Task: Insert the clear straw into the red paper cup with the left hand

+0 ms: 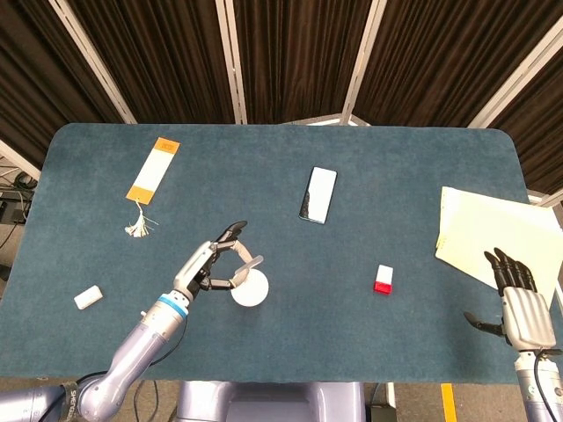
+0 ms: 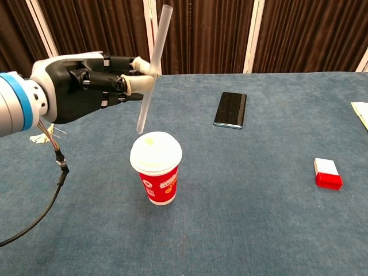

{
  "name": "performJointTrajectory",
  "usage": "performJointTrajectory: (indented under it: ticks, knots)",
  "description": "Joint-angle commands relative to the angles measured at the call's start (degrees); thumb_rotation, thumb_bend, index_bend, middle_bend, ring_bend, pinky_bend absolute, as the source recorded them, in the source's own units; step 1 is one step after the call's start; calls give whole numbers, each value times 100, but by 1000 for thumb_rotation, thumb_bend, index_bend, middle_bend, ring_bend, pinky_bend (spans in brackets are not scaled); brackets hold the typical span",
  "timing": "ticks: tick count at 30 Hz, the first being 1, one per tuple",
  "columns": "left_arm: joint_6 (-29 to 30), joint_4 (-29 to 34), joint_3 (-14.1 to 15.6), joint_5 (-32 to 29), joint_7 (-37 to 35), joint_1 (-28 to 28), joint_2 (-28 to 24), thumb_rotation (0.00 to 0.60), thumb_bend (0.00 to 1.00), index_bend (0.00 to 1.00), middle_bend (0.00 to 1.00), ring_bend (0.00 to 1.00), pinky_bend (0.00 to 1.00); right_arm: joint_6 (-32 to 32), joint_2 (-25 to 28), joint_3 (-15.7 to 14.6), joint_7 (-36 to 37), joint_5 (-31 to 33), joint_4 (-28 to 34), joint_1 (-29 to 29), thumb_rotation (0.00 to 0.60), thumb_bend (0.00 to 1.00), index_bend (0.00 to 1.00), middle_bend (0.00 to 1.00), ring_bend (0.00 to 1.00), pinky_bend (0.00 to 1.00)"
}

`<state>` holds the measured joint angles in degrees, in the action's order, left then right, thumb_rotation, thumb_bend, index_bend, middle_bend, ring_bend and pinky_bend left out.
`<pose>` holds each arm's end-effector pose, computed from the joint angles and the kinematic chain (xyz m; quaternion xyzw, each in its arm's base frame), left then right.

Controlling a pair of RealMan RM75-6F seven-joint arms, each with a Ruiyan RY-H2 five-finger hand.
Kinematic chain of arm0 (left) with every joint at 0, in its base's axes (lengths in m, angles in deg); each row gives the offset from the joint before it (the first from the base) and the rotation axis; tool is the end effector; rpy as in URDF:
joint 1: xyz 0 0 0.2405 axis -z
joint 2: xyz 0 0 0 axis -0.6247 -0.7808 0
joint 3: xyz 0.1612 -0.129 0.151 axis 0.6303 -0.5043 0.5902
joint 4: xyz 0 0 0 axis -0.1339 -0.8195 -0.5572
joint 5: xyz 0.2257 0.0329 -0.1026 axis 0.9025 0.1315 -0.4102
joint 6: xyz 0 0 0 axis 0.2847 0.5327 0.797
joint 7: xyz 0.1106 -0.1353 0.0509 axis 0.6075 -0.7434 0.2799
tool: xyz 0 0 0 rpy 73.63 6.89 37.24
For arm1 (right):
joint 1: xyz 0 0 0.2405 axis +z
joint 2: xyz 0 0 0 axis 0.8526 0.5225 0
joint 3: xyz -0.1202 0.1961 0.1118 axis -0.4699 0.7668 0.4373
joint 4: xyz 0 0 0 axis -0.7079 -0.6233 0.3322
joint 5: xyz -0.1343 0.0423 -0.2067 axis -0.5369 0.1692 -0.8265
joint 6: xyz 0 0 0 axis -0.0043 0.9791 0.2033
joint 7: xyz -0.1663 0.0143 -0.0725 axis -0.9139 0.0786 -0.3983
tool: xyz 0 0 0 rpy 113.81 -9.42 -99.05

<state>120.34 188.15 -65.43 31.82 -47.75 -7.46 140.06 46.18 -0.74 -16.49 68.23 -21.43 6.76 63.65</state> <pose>-0.0482 0.3133 -0.0469 -0.4081 -0.7526 -0.5104 0.0808 -0.3324 -0.2315 0.1104 0.5497 -0.4578 0.3830 0.5844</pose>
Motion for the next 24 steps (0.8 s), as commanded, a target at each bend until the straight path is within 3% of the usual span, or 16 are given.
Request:
performJointTrajectory:
  ticks: [1, 24]
  knots:
    - [-29, -68, 39, 29, -51, 36, 42, 600, 455, 544, 0, 0, 0, 1, -1, -1, 1, -1, -2, -1, 600, 139, 10, 0, 0, 0]
    - [21, -252, 190, 172, -283, 185, 163, 600, 455, 544, 0, 0, 0, -2, -2, -5, -2, -3, -1, -2, 600, 140, 10, 0, 0, 0]
